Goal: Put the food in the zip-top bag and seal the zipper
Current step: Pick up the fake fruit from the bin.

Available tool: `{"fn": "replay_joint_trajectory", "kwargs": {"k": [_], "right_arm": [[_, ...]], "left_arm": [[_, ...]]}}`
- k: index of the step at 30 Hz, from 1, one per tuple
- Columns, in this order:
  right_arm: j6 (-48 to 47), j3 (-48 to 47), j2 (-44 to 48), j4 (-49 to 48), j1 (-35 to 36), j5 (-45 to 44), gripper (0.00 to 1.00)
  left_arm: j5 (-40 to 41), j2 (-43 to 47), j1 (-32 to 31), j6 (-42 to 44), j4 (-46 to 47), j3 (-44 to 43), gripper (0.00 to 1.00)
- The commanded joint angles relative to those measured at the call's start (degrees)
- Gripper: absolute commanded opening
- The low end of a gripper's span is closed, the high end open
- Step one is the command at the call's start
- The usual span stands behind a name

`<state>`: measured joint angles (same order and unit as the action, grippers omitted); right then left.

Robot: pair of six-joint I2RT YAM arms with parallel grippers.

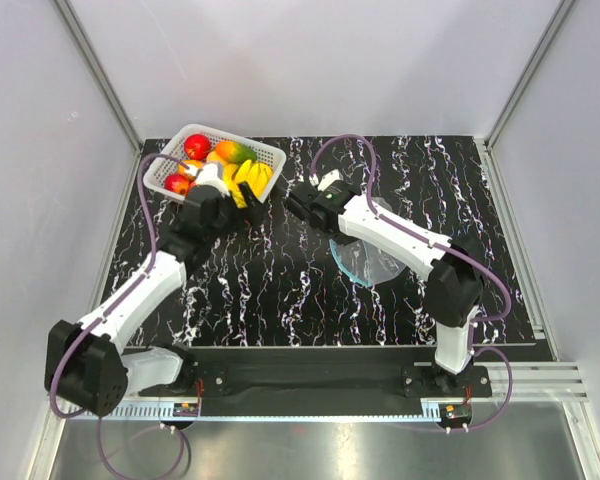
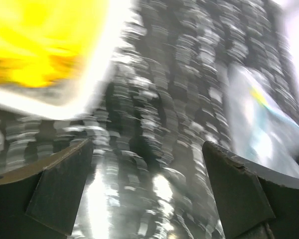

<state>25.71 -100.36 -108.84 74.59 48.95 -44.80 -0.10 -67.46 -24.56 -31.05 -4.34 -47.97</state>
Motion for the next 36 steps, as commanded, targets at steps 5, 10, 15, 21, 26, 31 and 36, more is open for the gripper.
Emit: {"fn": "replay_joint_trajectory", "kwargs": {"k": [5,10,15,21,26,31,36], "right_arm": [[-2.8,-1.7,1.3,-2.3,-0.5,1.1,0.0],[-4.0,-1.7,2.4,-3.1,-0.6,1.3,0.0],[-5.1,-1.2,2.8,-4.1,-0.6,2.0,0.0],[-5.6,0.0,3.3,-5.9,-0.7,2.9,0.0],[-5.8,0.1,3.1,-6.1,-0.7,3.1,0.0],[-5.7,0.7,3.2,-6.9,-0.7,3.2,0.0],[-5.7,1.3,3.7,-7.2,-0.8,3.4,0.0]], "left_arm": [[12.6,-8.6,11.7,1.5,-12.7,-14.5,0.97],[9.5,-15.8,15.4,2.6,-10.5,-19.3,0.95],[10.5,-28.5,16.3,3.3,-19.2,-32.2,0.96],[10.2,-38.0,17.1,1.3,-24.1,-40.2,0.96],[10.5,-40.2,17.6,0.3,-24.7,-39.8,0.97],[7.8,-41.6,18.0,0.6,-24.0,-40.7,0.98],[1.3,-43.3,19.5,1.3,-21.2,-40.8,0.64]]}}
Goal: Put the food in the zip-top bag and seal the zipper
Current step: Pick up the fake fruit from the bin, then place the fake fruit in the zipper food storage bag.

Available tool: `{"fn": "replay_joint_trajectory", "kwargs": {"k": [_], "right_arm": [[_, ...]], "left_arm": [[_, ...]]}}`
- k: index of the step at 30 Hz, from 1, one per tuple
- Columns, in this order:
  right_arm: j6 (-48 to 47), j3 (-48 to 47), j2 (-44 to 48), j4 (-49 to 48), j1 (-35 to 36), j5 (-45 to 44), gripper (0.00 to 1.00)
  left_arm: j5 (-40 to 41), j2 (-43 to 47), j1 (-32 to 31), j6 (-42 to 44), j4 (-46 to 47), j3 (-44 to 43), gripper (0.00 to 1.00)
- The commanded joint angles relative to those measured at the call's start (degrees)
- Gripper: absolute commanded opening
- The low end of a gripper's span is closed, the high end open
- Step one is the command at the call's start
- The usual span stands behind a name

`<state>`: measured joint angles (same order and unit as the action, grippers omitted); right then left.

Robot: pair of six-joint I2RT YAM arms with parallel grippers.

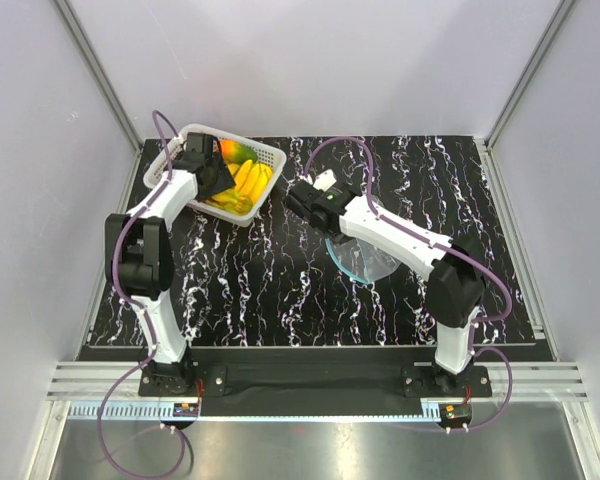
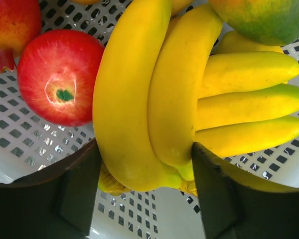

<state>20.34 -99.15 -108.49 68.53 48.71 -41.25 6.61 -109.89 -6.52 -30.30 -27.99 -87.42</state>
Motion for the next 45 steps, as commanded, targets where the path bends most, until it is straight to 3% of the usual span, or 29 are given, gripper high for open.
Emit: {"fn": "replay_joint_trajectory", "kwargs": {"k": [1,3,11,21,27,29,37,45], "right_arm": [[-0.3,0.1,3.5,-1.0,-0.5,-0.1,0.0],[-0.2,0.3,3.7,-0.9,-0.5,-0.3,0.0],[-0.5,-0.2,4.3,-1.1,-0.8,0.0,0.0],[-0.9,-0.2,5.2,-1.4,-0.9,0.7,0.0],[-2.4,-0.2,6.3,-2.9,-2.0,2.0,0.0],[-3.2,-0.3,6.3,-3.2,-2.7,2.4,0.0],[-3.5,-0.3,6.7,-4.9,-3.0,3.8,0.0],[-3.6,-1.0,7.0,-5.7,-3.0,5.6,0.0]], "left_arm": [[-7.7,-0.5,1.7,0.6,3.3,-0.7,0.54],[-8.7,1.6,2.3,0.6,5.6,1.1,0.49],[-15.0,17.3,2.5,1.2,18.6,12.4,0.5],[-12.9,24.8,2.8,5.3,5.8,9.9,0.52],[-24.8,33.7,2.3,2.4,10.3,18.8,0.52],[-28.1,36.6,0.3,1.5,9.9,21.1,0.52],[-27.4,50.4,-9.4,-0.4,4.4,25.3,0.53],[-32.9,58.8,-12.3,-4.9,5.6,32.7,0.54]]}}
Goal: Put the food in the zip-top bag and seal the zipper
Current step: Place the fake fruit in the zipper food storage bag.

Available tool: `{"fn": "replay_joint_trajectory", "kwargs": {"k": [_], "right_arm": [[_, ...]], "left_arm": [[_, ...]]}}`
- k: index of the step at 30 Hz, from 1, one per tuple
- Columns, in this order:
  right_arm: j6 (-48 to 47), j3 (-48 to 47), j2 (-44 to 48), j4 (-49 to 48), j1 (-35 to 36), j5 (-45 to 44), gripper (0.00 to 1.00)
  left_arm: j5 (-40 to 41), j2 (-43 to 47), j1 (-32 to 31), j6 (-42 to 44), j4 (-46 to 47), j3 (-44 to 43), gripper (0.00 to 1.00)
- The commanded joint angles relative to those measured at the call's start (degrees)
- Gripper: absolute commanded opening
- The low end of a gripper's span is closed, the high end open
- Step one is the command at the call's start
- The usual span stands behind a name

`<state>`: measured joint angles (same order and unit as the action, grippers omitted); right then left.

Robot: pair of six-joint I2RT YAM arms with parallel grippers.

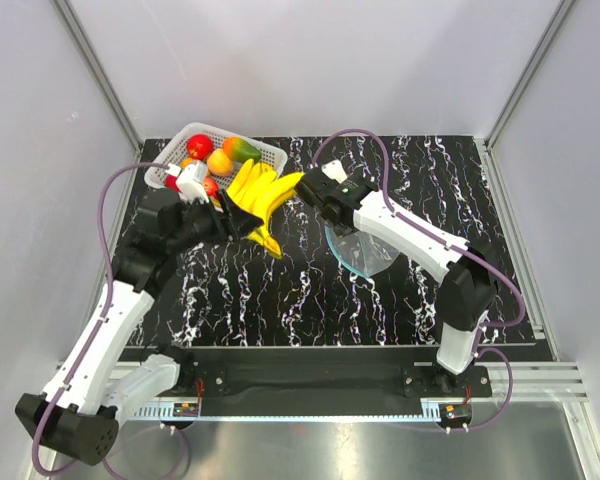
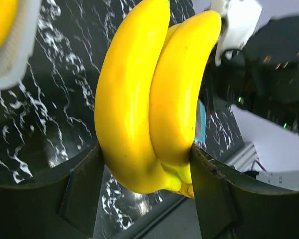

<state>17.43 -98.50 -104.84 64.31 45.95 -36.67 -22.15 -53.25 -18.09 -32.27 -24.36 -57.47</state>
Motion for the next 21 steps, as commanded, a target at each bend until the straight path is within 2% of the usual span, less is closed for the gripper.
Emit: {"fn": "replay_joint_trajectory", "kwargs": {"k": [1,9,13,21], "right_arm": [[-0.8,-1.7,3.4,-1.5,-0.4,1.0,0.0],[-1.3,-1.7,4.1,-1.1,-1.0,1.2,0.0],[-1.4,-1.6,4.3,-1.3,-1.2,1.6,0.0],[-2.0,-1.9,4.0,-1.9,-1.2,2.9,0.0]], "left_arm": [[-4.2,3.1,-0.8,-3.4,2.4,3.6,0.54],[-2.9,13.3,-0.9,-3.8,-1.7,8.9,0.54],[-6.8,13.7,-1.9,-5.2,0.4,11.8,0.54],[-7.2,10.3,-8.3,-7.7,6.6,13.9,0.54]]}}
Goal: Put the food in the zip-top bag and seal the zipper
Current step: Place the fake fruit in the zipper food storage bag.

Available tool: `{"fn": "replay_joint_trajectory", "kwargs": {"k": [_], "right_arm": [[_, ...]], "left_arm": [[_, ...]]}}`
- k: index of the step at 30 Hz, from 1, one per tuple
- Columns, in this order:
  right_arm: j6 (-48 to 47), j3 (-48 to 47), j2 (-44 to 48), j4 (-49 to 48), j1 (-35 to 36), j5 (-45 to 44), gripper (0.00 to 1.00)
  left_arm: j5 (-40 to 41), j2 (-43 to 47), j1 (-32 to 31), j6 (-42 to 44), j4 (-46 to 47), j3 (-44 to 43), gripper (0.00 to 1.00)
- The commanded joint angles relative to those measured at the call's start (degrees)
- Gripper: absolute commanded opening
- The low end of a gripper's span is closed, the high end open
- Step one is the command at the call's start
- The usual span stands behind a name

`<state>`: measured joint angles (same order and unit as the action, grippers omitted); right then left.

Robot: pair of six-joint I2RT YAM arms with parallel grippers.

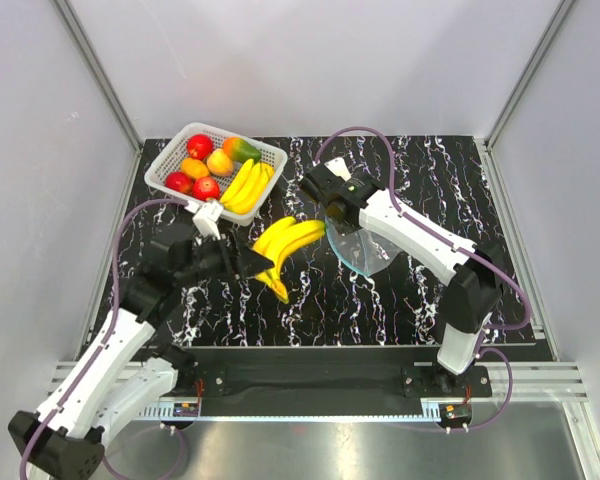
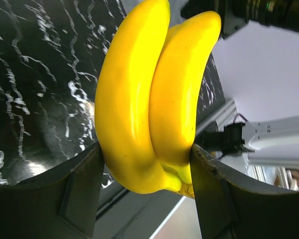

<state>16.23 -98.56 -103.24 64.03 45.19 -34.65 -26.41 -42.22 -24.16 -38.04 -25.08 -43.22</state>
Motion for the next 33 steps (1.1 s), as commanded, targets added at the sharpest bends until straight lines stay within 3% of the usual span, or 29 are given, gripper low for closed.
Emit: {"fn": "replay_joint_trajectory", "kwargs": {"k": [1,13,33], "right_arm": [[-0.8,-1.8,2.4,-1.6,-0.5,0.9,0.0],[-0.9,-1.5,2.6,-1.5,-0.5,1.5,0.0],[-1.2,-1.5,1.6,-1.4,-0.5,1.8,0.0]], "left_arm": [[-2.9,-1.2,-3.8,-2.1,8.6,-0.4,0.54],[7.6,-9.5,-13.3,2.7,0.3,-5.6,0.53],[13.1,-19.8,-17.8,7.7,-3.6,-17.2,0.53]]}}
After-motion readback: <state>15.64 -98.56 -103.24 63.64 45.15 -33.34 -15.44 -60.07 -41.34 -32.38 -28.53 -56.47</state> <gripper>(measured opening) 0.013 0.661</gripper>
